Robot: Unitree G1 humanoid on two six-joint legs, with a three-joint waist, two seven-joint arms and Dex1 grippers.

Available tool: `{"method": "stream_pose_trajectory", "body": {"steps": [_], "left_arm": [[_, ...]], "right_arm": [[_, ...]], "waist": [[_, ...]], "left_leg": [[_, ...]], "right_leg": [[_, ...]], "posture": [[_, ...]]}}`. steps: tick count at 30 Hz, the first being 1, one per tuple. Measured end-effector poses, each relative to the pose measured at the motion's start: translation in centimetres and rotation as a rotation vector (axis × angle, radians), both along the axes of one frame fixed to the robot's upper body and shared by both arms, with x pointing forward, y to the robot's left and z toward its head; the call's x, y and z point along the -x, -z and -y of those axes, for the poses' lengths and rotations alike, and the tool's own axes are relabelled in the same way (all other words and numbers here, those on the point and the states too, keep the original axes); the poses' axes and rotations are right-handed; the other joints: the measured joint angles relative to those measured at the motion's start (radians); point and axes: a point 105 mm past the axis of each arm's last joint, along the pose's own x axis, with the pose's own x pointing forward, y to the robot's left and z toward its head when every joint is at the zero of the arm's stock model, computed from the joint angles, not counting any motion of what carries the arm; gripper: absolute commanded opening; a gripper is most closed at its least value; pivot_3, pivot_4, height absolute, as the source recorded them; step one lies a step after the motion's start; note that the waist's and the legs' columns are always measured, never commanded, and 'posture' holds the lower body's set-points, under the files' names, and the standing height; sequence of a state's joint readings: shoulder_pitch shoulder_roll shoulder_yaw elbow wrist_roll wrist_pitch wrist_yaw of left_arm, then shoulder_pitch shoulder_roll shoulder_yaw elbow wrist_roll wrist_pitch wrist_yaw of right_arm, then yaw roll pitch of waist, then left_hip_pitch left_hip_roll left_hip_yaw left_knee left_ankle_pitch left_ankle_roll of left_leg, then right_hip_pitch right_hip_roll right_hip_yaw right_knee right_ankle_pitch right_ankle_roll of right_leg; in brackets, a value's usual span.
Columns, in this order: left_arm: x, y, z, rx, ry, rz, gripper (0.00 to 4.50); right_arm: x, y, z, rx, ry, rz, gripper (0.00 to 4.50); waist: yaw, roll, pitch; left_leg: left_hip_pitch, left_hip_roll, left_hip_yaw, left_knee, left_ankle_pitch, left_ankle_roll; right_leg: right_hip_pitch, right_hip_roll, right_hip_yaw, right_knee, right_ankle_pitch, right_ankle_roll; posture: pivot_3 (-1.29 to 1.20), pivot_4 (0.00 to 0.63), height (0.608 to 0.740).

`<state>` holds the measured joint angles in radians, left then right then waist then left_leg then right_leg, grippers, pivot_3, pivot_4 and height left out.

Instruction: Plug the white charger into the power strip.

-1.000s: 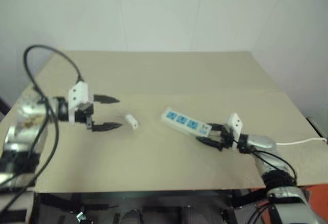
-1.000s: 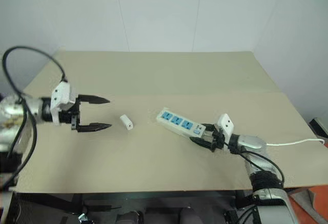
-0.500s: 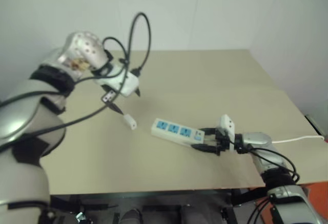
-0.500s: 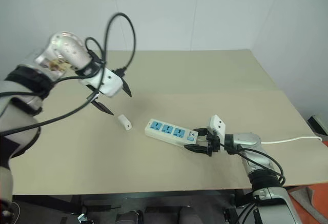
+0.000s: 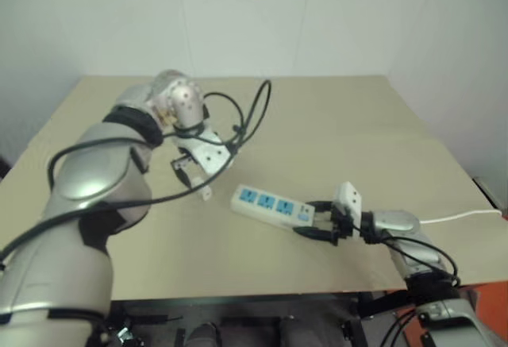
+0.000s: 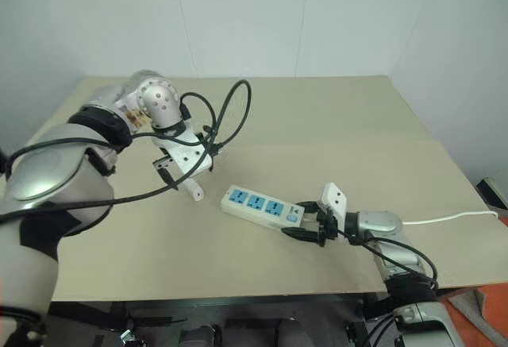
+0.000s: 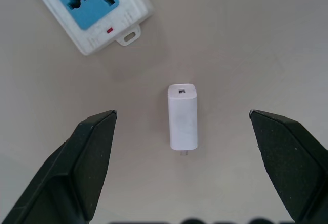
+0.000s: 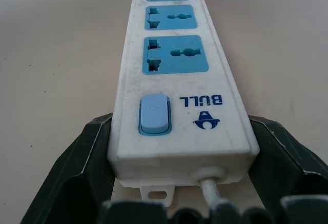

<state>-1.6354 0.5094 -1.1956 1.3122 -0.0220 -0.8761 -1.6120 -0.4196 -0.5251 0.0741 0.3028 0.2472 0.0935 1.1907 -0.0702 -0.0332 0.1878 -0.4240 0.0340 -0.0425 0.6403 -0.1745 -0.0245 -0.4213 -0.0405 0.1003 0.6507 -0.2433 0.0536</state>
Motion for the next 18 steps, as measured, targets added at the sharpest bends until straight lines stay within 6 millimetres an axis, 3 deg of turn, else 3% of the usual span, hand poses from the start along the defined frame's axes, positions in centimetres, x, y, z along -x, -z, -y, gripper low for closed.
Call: {"method": "stream_pose_trajectory", "body": {"steps": [11,18], "left_arm": [[0.0,2.1,-0.8,-0.129,0.029,-0.017,4.50],[0.3,3.9,0.2,-0.093,0.046,-0.052,4.50]], "right_arm": [[0.1,0.1,-0.3,0.002,0.019,0.015,3.41],[0.2,0.2,-0.4,-0.002,0.036,0.024,3.41]], "waist": [[-0.001,0.000,0.000],[-0.001,0.000,0.000]], "left_leg": [[0.001,0.000,0.000,0.001,0.000,0.000],[0.002,0.000,0.000,0.001,0.000,0.000]], "right_leg": [[0.000,0.000,0.000,0.004,0.000,0.000],[0.000,0.000,0.000,0.005,-0.001,-0.001]], "posture": [[0.00,0.150,0.740],[0.00,0.150,0.740]]}}
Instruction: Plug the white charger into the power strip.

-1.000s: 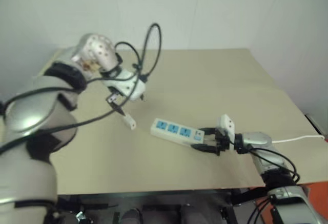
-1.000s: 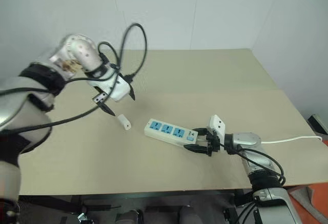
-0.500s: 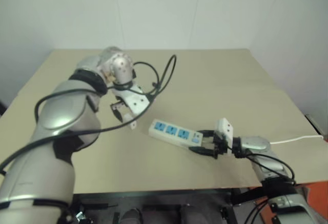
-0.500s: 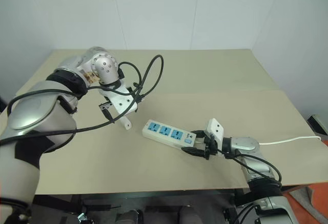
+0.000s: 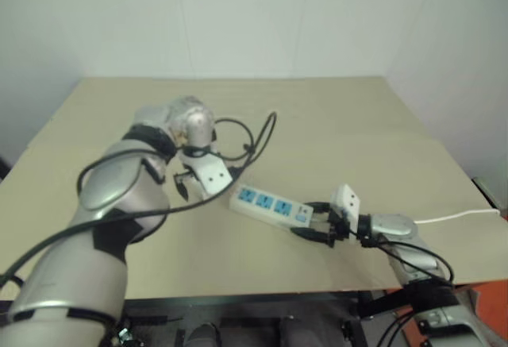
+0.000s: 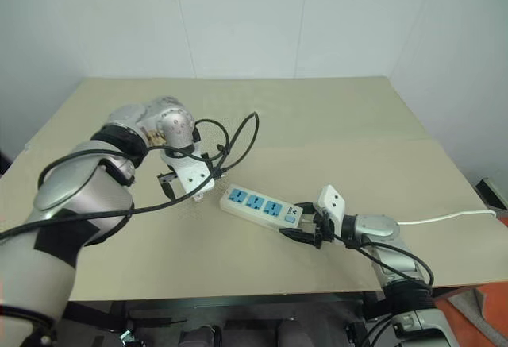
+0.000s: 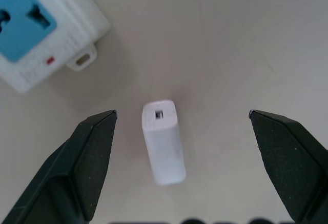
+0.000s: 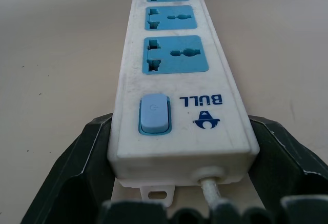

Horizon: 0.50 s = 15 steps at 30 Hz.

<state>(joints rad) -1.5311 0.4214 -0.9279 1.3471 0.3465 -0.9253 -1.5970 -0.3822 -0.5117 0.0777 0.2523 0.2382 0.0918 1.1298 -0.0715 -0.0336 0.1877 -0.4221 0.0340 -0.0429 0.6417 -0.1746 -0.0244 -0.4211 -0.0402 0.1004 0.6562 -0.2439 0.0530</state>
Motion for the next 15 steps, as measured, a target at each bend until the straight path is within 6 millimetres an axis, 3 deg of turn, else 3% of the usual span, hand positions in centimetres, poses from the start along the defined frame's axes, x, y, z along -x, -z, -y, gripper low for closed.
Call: {"method": "stream_pose_trajectory", "body": {"steps": [15], "left_arm": [[-1.7,2.3,-0.2,-0.069,0.024,0.146,4.50]], "right_arm": [[0.2,0.1,0.0,0.007,0.024,0.018,3.41]], "waist": [[0.002,0.000,0.000]], "left_leg": [[0.000,0.000,-0.001,0.000,0.000,0.000]], "right_leg": [[0.001,0.000,0.000,0.001,0.000,0.000]], "posture": [[0.00,0.150,0.740]]}}
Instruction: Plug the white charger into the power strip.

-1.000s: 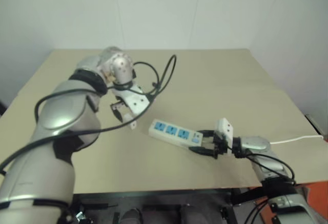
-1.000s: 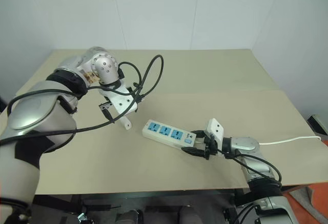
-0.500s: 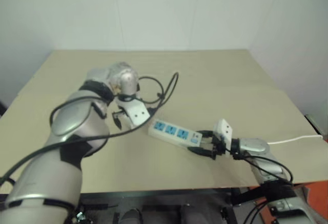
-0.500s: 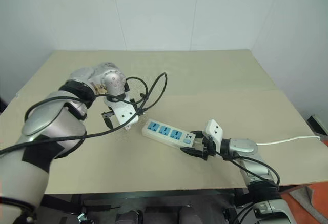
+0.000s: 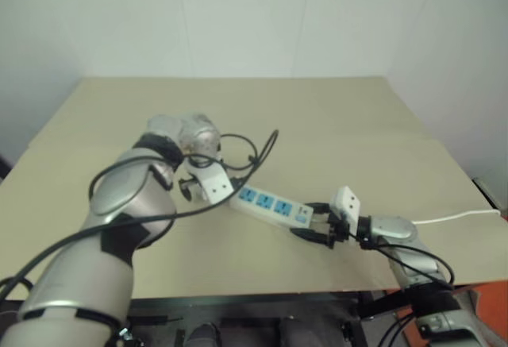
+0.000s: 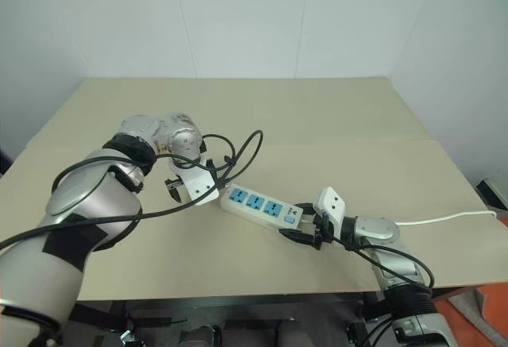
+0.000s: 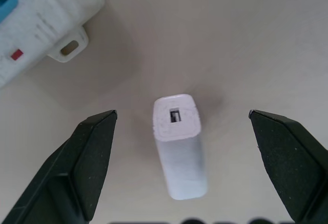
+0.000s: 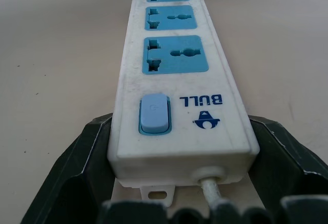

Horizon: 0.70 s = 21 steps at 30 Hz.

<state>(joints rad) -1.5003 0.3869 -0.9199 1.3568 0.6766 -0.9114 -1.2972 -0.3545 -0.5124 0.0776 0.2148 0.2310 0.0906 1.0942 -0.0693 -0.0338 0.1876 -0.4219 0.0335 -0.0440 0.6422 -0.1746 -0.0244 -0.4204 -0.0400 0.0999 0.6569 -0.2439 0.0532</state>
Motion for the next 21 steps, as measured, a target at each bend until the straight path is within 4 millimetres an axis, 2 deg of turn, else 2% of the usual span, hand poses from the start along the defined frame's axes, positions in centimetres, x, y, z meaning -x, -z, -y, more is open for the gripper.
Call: {"method": "stream_pose_trajectory", "body": {"steps": [4,12,18,21], "left_arm": [[-0.5,0.4,-0.1,-0.014,0.017,0.043,4.50],[-0.2,0.6,0.9,0.017,0.021,0.021,4.50],[-0.6,0.7,0.6,-0.005,0.012,0.047,4.50],[-0.7,0.7,0.5,-0.007,0.000,0.056,3.92]], "right_arm": [[0.1,0.0,0.1,0.009,0.005,0.008,3.41],[0.1,0.1,0.1,0.015,0.007,0.018,3.41],[0.1,0.1,0.1,0.017,0.008,0.021,3.41],[0.1,0.1,0.1,0.017,0.008,0.021,3.41]], "waist": [[0.002,0.000,0.000],[0.003,-0.001,0.000],[0.003,-0.001,-0.001],[0.003,-0.001,-0.001]], "left_leg": [[0.000,0.000,0.000,0.000,0.000,0.000],[0.000,0.000,-0.001,0.000,0.000,0.000],[0.000,0.000,-0.001,0.000,0.000,0.000],[0.000,-0.001,-0.001,0.000,0.000,0.000]], "right_leg": [[0.000,0.000,0.000,0.000,0.000,0.000],[0.001,0.000,0.000,0.000,0.000,0.000],[0.001,0.000,-0.001,0.000,0.000,0.000],[0.001,0.000,-0.001,0.000,0.000,0.000]], "posture": [[0.00,0.150,0.740],[0.00,0.150,0.740],[0.00,0.150,0.740],[0.00,0.150,0.740]]}}
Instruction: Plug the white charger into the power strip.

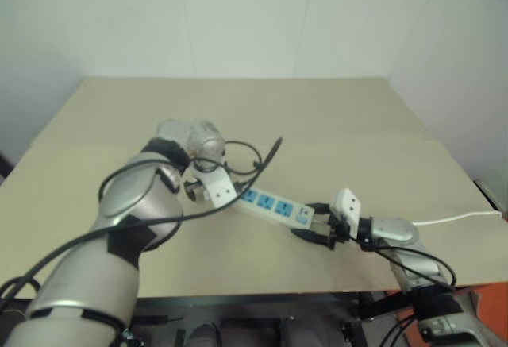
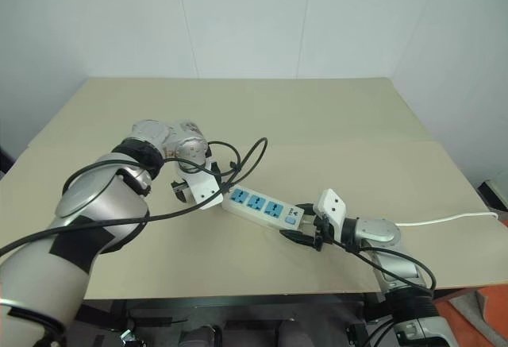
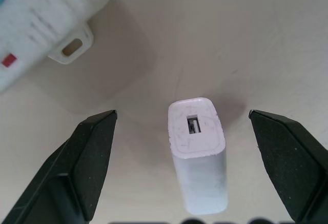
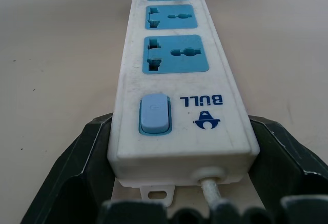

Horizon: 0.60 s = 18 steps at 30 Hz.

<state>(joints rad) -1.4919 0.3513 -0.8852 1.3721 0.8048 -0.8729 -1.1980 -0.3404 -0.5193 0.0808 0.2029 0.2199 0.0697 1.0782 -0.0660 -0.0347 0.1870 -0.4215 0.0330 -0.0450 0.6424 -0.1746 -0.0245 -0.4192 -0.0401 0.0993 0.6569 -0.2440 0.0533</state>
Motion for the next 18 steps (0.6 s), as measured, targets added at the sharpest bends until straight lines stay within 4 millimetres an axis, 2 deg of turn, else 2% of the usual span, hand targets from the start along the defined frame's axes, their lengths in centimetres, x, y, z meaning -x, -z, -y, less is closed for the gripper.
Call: {"method": "stream_pose_trajectory", "body": {"steps": [9,18], "left_arm": [[0.50,0.38,-0.13,0.004,-0.033,-0.050,1.03],[-0.02,0.29,0.06,0.038,-0.050,-0.010,1.01]], "right_arm": [[0.01,0.03,-0.01,0.005,0.001,0.006,3.41],[-0.01,0.07,-0.03,0.007,0.002,0.006,3.41]], "waist": [[0.000,0.000,0.000],[0.000,-0.001,-0.001]], "left_leg": [[0.000,0.000,0.000,0.000,0.000,0.000],[0.001,0.000,0.000,0.000,0.000,0.000]], "right_leg": [[0.001,0.000,0.000,0.000,0.000,0.000],[0.001,0.000,0.000,0.000,0.000,0.000]], "posture": [[0.00,0.150,0.740],[0.00,0.150,0.740]]}}
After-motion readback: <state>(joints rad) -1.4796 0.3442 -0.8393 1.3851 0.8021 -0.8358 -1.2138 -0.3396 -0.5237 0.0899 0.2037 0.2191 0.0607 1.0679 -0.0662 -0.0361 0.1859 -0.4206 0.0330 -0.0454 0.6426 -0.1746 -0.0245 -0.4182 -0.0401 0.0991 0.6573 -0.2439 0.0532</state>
